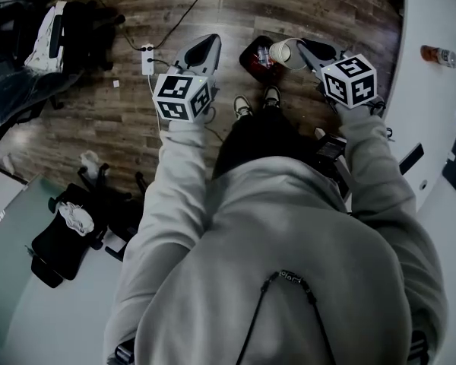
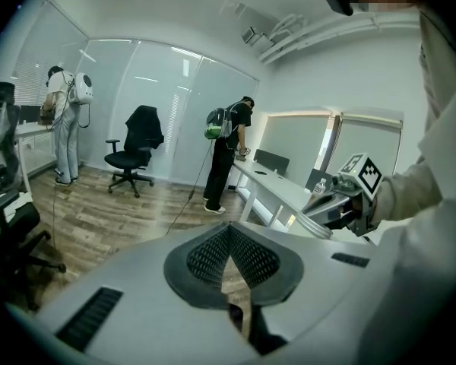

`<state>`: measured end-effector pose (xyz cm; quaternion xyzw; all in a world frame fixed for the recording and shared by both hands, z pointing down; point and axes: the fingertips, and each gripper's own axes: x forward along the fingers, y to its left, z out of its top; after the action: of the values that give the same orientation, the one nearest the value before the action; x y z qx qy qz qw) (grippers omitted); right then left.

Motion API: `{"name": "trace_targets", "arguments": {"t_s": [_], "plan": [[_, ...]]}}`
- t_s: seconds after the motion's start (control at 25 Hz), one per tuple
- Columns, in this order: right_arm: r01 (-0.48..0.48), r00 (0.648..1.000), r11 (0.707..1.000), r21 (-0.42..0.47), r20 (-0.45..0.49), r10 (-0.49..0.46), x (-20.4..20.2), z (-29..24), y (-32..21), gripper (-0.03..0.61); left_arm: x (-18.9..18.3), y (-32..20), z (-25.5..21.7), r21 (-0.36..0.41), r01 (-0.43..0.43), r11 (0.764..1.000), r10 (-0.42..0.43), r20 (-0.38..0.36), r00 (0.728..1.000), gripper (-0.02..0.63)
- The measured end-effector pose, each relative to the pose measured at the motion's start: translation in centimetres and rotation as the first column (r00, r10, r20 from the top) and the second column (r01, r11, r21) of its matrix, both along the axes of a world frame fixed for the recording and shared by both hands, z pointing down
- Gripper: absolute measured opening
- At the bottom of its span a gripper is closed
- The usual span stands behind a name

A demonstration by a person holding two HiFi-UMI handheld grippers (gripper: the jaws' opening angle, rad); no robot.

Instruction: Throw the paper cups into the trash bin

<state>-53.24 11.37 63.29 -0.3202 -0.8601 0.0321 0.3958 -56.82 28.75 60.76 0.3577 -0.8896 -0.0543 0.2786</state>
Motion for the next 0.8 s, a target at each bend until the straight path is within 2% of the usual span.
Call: {"name": "trace_targets", "arguments": {"t_s": [0.24, 0.44, 0.8], "plan": [[0.037, 0.998, 0.999, 0.015, -0.060, -0.036, 0.1, 4.9, 0.5, 0.041, 1.4, -1.1, 5.0, 0.041, -0.005, 0.999, 0.008, -0.083, 0.997, -0.002], [0.073, 0.992, 0.997, 0.026, -0.106, -0.070, 0.3, 9.8, 0.5, 0.041, 2.0, -2.2, 9.8, 0.037, -0.011, 0.999, 0.016, -0.129, 0.991, -0.002], [0.076, 0.984, 0.997, 0.025, -0.166, -0.071, 1.4, 22.7, 1.9, 0.041, 4.3, -2.7, 23.0, 0.052, -0.009, 0.999, 0.020, -0.225, 0.974, -0.002]]}}
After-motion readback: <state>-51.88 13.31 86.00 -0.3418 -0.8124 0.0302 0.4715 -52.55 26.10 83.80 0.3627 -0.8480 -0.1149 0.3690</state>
